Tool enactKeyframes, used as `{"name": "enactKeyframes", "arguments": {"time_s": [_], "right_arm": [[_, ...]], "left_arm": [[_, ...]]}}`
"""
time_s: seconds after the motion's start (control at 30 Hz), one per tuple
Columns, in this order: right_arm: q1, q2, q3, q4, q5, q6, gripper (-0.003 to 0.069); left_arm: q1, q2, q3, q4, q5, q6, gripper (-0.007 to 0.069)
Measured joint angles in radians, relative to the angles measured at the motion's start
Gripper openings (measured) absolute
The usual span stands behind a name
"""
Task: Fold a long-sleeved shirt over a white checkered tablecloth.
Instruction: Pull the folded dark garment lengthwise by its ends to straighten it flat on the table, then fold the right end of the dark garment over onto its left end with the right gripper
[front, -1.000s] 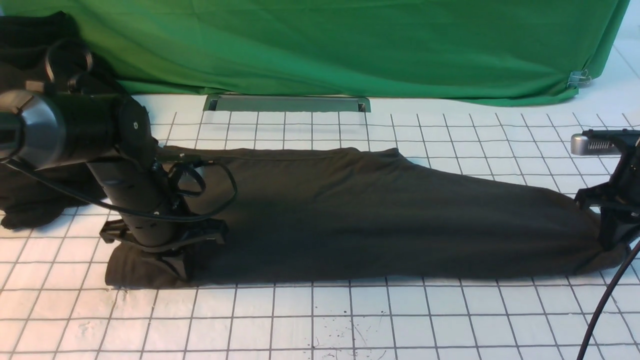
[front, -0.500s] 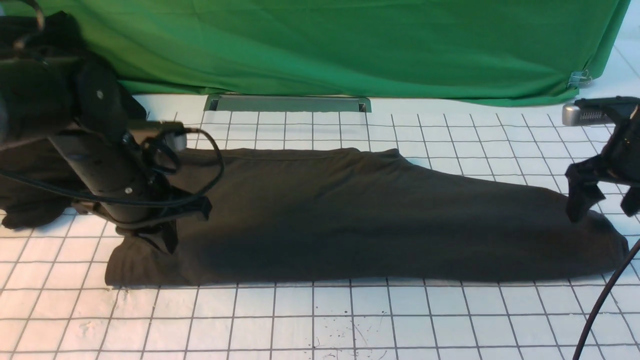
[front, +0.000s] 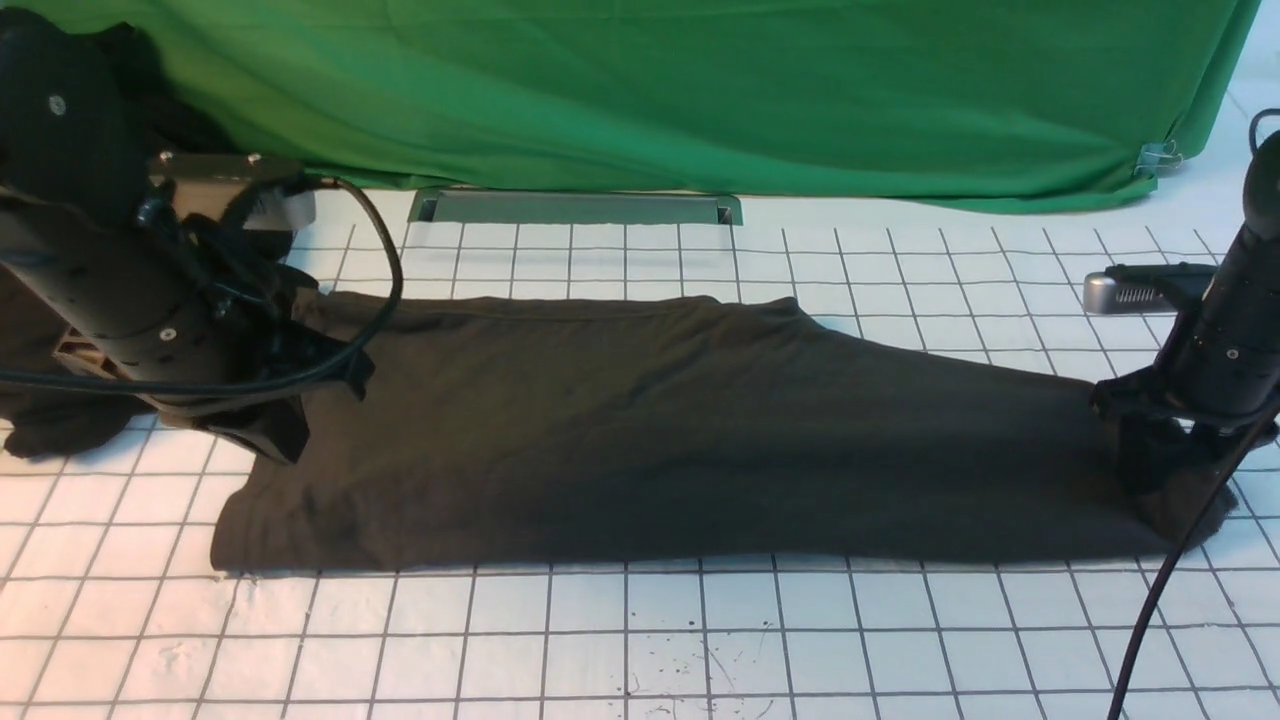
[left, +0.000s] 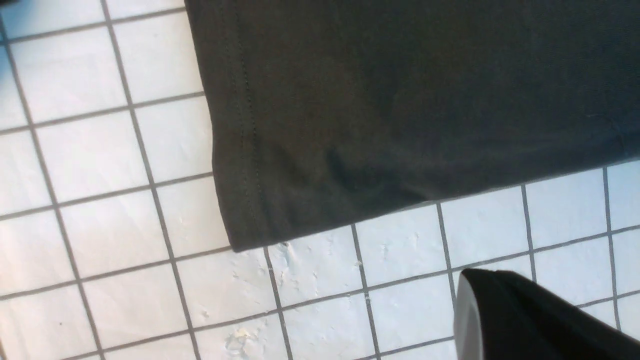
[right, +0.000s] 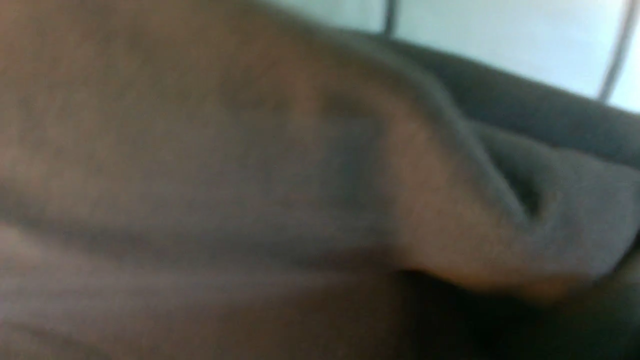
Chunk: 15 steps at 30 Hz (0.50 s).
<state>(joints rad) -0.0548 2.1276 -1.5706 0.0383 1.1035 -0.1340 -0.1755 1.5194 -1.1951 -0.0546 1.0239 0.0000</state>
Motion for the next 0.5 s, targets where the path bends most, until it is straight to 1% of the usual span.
{"name": "enactKeyframes", "arguments": {"time_s": [0.03, 0.07, 0.1, 0.13, 0.27, 0.37, 0.43, 0.5], "right_arm": [[0.000, -0.003, 0.000, -0.001, 0.001, -0.002, 0.0129], [-0.002, -0.006, -0.001, -0.002, 0.006, -0.004, 0.0089], [-0.009, -0.014, -0.006, -0.004, 0.016, -0.003, 0.0057], [-0.013, -0.021, -0.012, -0.007, 0.026, 0.003, 0.0046], [-0.047, -0.078, -0.072, -0.038, 0.083, 0.026, 0.0035], [-0.056, -0.154, -0.106, -0.038, 0.099, 0.035, 0.0034], [-0.040, -0.197, -0.125, -0.027, 0.105, 0.034, 0.0034], [0.001, -0.237, -0.151, -0.002, 0.108, 0.037, 0.0033]], "left_arm": [[0.000, 0.000, 0.000, 0.000, 0.001, 0.000, -0.0004], [0.000, 0.000, 0.000, 0.000, 0.002, 0.000, -0.0004], [0.000, 0.000, 0.000, 0.000, 0.004, 0.000, -0.0004], [0.000, 0.000, 0.000, 0.000, 0.009, 0.000, -0.0004], [0.000, 0.000, 0.002, 0.005, 0.022, 0.000, -0.0004], [0.000, 0.000, 0.002, 0.027, 0.019, -0.027, -0.0004], [0.000, 0.000, 0.003, 0.041, 0.016, -0.040, -0.0004], [0.000, 0.000, 0.003, 0.061, 0.011, -0.052, -0.0004]]}}
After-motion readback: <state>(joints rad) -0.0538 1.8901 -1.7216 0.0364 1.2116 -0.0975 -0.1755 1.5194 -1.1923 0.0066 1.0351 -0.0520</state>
